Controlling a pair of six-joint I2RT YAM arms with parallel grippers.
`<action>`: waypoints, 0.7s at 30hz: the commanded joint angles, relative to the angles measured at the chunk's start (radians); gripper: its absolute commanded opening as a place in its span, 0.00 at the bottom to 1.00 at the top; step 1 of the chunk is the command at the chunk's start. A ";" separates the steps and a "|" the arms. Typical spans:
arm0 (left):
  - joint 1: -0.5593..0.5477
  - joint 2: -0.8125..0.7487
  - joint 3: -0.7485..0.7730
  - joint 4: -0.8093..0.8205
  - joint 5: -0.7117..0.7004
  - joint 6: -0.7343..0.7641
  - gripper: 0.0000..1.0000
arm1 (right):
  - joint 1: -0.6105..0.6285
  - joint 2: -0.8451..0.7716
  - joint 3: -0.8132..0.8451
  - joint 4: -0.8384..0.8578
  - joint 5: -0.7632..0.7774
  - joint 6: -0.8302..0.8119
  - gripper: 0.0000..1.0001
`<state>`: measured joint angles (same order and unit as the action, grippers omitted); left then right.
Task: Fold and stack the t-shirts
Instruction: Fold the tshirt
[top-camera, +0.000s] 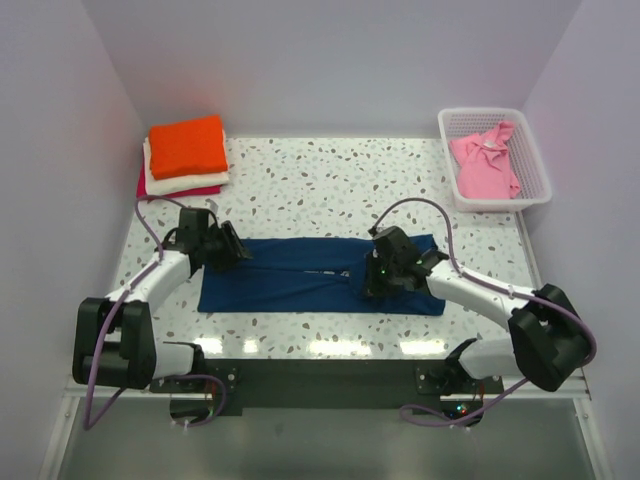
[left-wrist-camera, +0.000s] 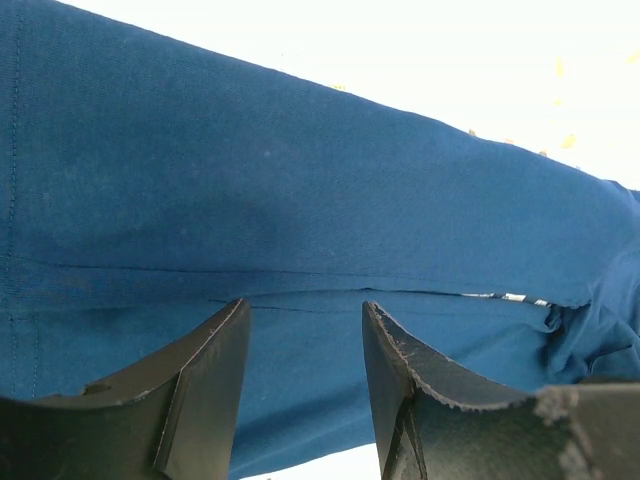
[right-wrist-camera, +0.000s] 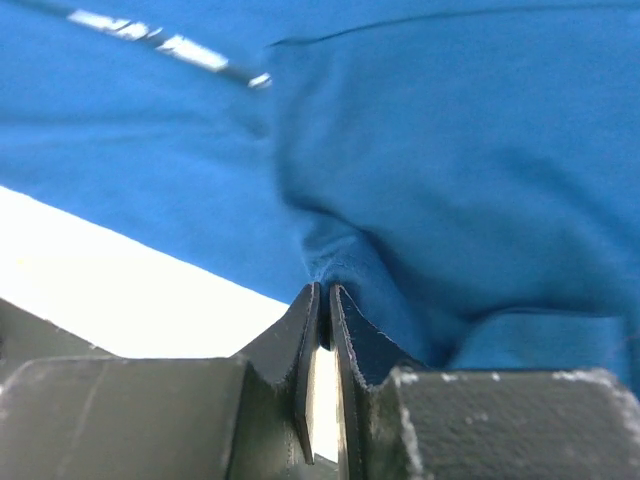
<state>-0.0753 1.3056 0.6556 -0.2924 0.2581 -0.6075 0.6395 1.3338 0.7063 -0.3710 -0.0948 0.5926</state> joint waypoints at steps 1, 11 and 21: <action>-0.007 -0.032 -0.017 0.041 0.023 0.015 0.53 | 0.048 -0.036 0.008 0.040 -0.014 0.061 0.10; -0.021 -0.049 -0.057 0.055 0.047 0.012 0.53 | 0.159 0.014 0.038 0.084 0.006 0.131 0.09; -0.067 -0.078 -0.106 0.079 0.087 0.008 0.55 | 0.200 0.110 0.114 0.061 0.058 0.157 0.13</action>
<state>-0.1230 1.2621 0.5640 -0.2588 0.3061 -0.6083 0.8314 1.4406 0.7792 -0.3187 -0.0731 0.7231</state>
